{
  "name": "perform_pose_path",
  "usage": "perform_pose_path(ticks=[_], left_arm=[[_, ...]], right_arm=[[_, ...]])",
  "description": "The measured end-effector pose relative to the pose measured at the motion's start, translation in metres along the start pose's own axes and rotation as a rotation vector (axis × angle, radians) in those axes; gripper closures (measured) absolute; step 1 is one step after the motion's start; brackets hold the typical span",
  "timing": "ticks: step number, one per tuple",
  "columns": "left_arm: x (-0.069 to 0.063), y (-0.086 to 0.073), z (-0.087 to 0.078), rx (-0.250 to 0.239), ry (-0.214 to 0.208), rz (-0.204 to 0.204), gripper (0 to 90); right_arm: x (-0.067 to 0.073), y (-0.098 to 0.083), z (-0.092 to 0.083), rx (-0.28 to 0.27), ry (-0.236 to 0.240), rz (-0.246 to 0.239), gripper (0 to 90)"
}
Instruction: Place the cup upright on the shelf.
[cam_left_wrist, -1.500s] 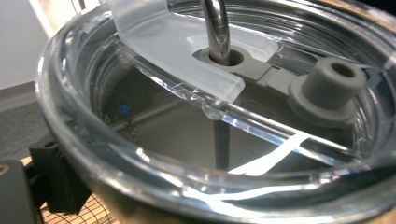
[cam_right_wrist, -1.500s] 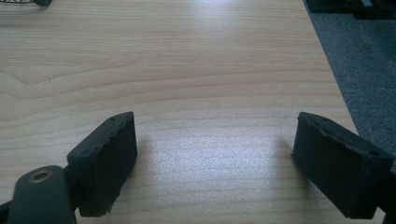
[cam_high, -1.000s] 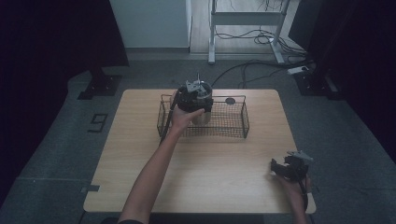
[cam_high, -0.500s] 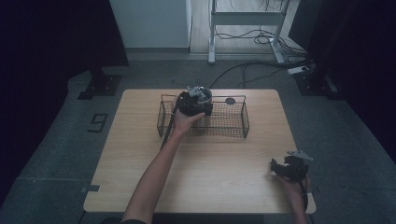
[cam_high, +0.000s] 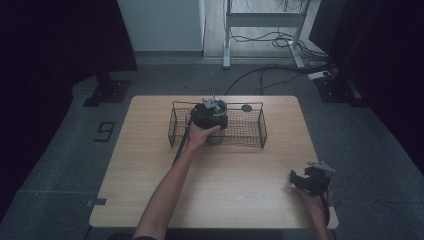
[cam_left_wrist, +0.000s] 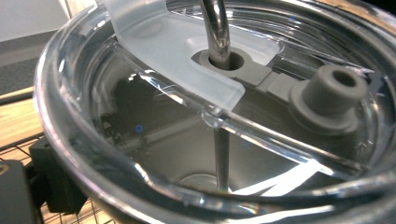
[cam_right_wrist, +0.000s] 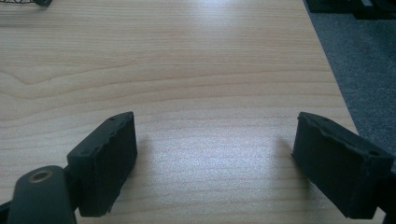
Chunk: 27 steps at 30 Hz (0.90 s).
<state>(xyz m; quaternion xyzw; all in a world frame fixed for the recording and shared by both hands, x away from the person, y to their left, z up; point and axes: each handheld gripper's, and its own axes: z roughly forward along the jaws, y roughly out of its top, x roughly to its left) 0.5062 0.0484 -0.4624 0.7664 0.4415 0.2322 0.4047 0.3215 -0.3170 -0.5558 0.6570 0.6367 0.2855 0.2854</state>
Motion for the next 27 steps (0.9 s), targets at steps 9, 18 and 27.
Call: perform_pose_path(ticks=[9, 18, 27], left_arm=[[0.003, -0.007, -0.003, -0.02, -0.028, -0.004, 3.9], [0.006, -0.011, -0.006, -0.027, -0.038, -0.014, 3.7], [0.002, -0.012, -0.013, -0.032, 0.012, 0.021, 0.0]], right_arm=[[0.0, 0.0, 0.0, 0.0, 0.0, 0.0, 13.5], [0.0, 0.0, 0.0, 0.0, 0.001, 0.001, 13.4], [0.0, 0.0, 0.0, 0.001, 0.0, 0.002, 13.3]])
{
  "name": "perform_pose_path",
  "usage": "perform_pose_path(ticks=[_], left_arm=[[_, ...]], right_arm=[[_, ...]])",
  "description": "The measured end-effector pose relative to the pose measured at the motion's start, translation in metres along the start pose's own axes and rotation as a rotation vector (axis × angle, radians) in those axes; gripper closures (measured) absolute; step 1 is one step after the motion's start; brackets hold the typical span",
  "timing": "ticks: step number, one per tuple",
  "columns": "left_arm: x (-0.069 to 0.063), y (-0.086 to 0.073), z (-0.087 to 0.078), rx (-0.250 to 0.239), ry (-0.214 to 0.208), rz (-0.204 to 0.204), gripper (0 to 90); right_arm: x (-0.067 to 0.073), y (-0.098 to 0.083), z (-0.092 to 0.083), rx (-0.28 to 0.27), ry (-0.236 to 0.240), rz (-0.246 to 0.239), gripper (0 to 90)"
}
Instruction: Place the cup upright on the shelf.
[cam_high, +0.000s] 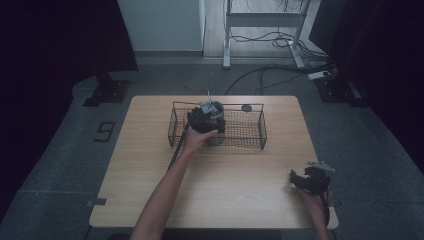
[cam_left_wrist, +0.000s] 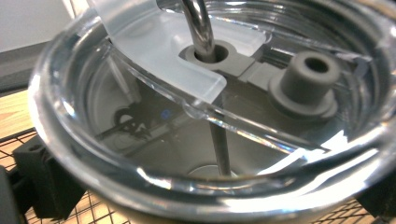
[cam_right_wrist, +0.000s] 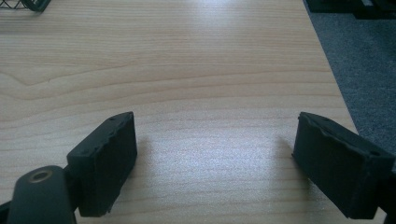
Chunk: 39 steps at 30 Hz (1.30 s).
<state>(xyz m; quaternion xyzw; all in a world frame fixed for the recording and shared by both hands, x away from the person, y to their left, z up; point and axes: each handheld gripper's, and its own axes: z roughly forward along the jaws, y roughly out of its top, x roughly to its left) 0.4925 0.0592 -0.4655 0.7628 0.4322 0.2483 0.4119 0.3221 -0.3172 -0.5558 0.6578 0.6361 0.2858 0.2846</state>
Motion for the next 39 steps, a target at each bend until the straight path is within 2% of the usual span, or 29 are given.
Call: perform_pose_path(ticks=[6, 8, 17, 26, 30, 39], left_arm=[[0.001, 0.003, -0.017, -0.049, -0.036, -0.024, 0.0], [0.0, 0.002, -0.025, -0.069, -0.048, -0.017, 0.0], [-0.001, -0.008, -0.048, -0.065, -0.07, 0.003, 0.0], [0.001, -0.035, -0.083, -0.072, -0.105, 0.0, 1.1], [0.001, -0.048, -0.098, -0.047, -0.093, -0.005, 2.5], [0.005, -0.081, -0.126, -0.02, -0.121, -0.007, 4.4]], right_arm=[[0.0, 0.0, 0.0, 0.0, -0.002, 0.0, 13.2], [0.0, 0.0, 0.0, 0.0, -0.002, 0.0, 13.3], [0.0, 0.0, 0.0, -0.001, -0.004, 0.002, 13.4], [0.0, -0.001, -0.001, 0.001, -0.009, 0.01, 13.3], [0.0, -0.001, -0.001, 0.001, -0.01, 0.008, 13.3], [0.0, -0.001, -0.001, 0.001, -0.011, 0.01, 13.2]])
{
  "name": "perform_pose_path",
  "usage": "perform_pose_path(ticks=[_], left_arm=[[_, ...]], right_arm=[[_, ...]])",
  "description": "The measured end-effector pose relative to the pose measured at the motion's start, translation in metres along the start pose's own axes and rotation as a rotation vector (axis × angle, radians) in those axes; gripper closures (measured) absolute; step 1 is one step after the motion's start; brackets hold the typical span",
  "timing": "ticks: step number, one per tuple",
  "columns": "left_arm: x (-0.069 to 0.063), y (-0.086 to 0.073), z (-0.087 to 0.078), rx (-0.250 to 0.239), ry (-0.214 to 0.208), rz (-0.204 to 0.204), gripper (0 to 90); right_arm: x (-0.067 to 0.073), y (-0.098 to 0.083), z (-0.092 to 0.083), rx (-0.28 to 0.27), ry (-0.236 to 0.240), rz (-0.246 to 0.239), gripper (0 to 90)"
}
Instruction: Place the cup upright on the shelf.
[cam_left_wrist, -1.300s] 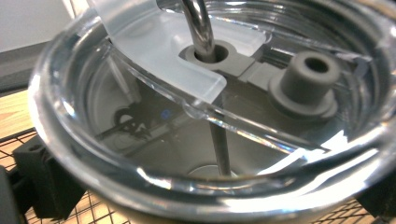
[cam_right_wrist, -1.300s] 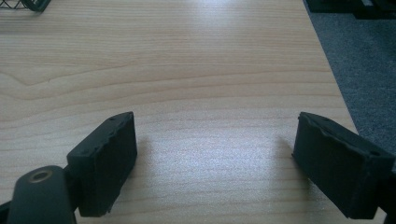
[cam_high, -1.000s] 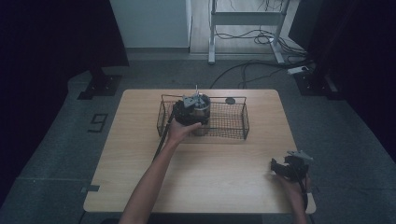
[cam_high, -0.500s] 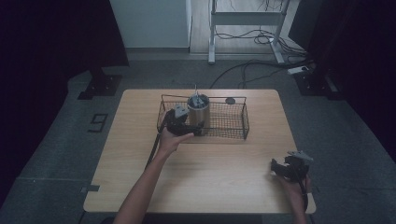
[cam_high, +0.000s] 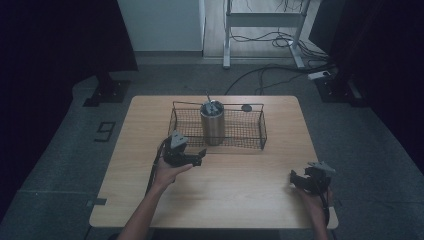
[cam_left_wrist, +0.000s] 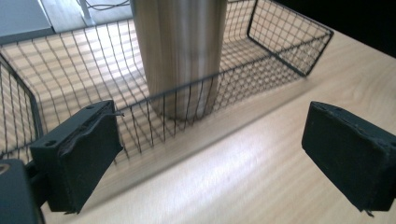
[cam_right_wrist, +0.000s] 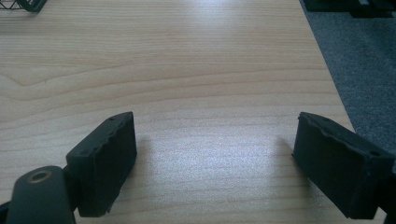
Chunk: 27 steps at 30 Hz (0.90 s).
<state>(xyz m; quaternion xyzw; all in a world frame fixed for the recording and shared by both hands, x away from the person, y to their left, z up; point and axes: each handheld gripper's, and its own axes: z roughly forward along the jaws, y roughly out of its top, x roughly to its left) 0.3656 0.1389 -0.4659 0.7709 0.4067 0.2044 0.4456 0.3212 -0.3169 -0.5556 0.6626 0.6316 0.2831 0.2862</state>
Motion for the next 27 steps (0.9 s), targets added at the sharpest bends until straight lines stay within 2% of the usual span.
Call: perform_pose_path(ticks=[7, 12, 18, 21, 27], left_arm=[[0.002, -0.029, -0.016, 0.046, -0.007, -0.02, 7.0], [0.004, -0.047, -0.025, 0.068, -0.001, -0.018, 7.4], [0.005, -0.068, -0.031, 0.1, -0.007, -0.032, 8.1], [0.006, -0.075, -0.031, 0.121, 0.004, -0.029, 7.7], [0.006, -0.079, -0.033, 0.118, 0.013, -0.026, 8.4]], right_arm=[[0.0, 0.0, 0.0, 0.0, -0.001, 0.0, 13.2], [0.0, 0.0, 0.0, 0.0, -0.001, 0.0, 13.2], [0.0, 0.0, 0.0, 0.0, -0.001, 0.0, 13.1], [0.0, 0.0, 0.0, 0.0, -0.002, 0.0, 13.1], [0.0, 0.0, 0.0, -0.001, -0.002, -0.001, 13.1]])
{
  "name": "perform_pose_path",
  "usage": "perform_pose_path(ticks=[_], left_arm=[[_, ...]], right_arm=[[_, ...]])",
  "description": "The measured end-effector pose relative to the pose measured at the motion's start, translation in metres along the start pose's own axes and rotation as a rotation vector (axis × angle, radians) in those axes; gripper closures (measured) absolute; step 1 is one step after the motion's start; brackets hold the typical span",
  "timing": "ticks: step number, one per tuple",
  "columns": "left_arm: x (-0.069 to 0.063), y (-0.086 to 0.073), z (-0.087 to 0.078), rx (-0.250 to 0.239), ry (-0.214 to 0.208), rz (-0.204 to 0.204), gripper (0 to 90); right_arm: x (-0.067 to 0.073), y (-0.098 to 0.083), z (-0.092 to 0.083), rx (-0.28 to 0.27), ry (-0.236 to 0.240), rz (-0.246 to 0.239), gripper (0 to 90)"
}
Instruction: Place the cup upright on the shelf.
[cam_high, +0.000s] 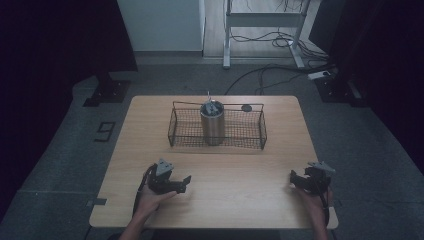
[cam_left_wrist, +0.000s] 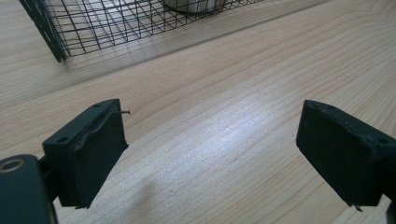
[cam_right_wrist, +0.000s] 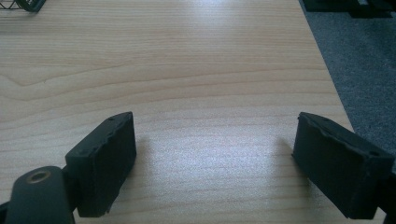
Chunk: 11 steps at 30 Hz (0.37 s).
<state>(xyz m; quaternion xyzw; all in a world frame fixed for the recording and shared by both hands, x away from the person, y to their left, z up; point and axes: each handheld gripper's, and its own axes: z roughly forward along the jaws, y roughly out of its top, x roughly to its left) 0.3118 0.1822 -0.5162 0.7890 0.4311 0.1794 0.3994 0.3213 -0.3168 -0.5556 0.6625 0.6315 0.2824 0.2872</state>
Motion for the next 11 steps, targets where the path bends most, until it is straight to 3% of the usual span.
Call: perform_pose_path(ticks=[11], left_arm=[[-0.0028, -0.0004, 0.0043, 0.007, 0.015, 0.002, 9.0]], right_arm=[[0.0, 0.0, 0.0, 0.001, 0.0, 0.001, 13.1]])
